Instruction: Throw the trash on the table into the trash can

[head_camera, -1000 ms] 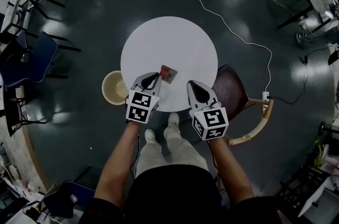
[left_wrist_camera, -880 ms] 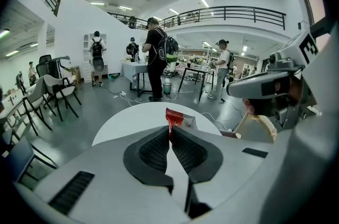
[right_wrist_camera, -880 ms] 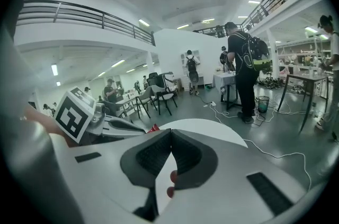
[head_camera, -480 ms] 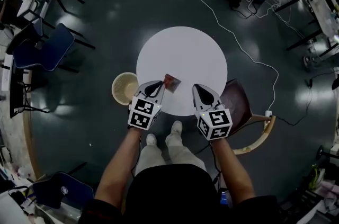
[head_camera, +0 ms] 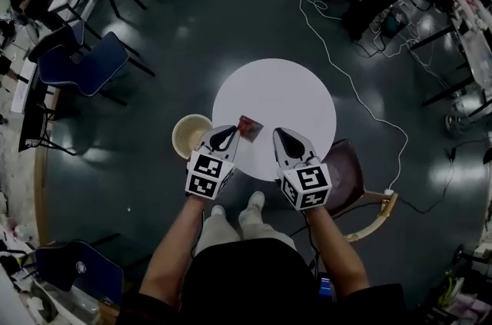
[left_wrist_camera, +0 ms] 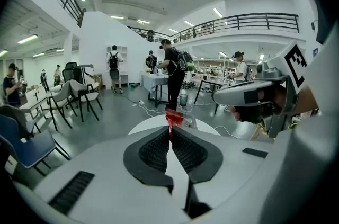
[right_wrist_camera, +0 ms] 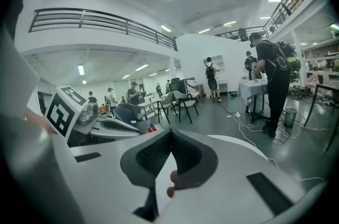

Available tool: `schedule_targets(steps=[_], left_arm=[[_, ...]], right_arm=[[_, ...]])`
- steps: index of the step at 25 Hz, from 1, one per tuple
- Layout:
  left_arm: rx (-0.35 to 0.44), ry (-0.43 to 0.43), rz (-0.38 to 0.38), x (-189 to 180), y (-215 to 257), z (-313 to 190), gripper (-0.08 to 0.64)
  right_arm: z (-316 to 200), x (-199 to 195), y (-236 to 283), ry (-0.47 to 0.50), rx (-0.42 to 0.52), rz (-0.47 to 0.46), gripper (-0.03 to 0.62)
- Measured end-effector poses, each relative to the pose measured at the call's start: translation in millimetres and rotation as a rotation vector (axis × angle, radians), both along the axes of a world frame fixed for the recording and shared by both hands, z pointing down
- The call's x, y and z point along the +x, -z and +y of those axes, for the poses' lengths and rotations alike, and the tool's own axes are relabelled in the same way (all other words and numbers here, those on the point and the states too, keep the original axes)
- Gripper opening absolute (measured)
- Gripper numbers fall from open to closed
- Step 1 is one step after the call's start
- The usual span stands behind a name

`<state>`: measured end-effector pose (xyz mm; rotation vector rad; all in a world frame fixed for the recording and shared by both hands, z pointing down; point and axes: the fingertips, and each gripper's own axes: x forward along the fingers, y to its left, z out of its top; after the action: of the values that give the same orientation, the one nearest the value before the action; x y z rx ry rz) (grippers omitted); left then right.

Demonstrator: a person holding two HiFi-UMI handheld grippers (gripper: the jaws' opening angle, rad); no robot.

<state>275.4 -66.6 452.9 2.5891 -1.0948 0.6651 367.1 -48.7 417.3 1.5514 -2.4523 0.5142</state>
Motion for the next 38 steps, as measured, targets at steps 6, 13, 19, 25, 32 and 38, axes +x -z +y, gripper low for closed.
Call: schedule_targets(steps=[6, 13, 19, 25, 32, 38], left_arm=[[0.051, 0.085, 0.032, -22, 34, -4, 0.028], [0.080, 0.187, 0.026, -72, 49, -7, 0.028], [0.092, 0.257, 0.042, -119, 56, -6, 0.028], [0.089, 0.275, 0.047, -165, 56, -5, 0.028], [0.087, 0.285, 0.062, -220, 56, -9, 0.028], [0.083, 0.262, 0.072, -258, 60, -20, 0.028]], right_arm=[[-13, -33, 29, 0.102, 0.057, -0.008, 0.017], [-23, -79, 30, 0.195, 0.056, -0.025, 0.017], [-29, -126, 32, 0.257, 0.052, -0.024, 0.017], [-32, -174, 37, 0.266, 0.060, -0.023, 0.017], [-35, -227, 37, 0.269, 0.056, -0.011, 0.017], [-45, -265, 43, 0.245, 0.059, -0.001, 0.017]])
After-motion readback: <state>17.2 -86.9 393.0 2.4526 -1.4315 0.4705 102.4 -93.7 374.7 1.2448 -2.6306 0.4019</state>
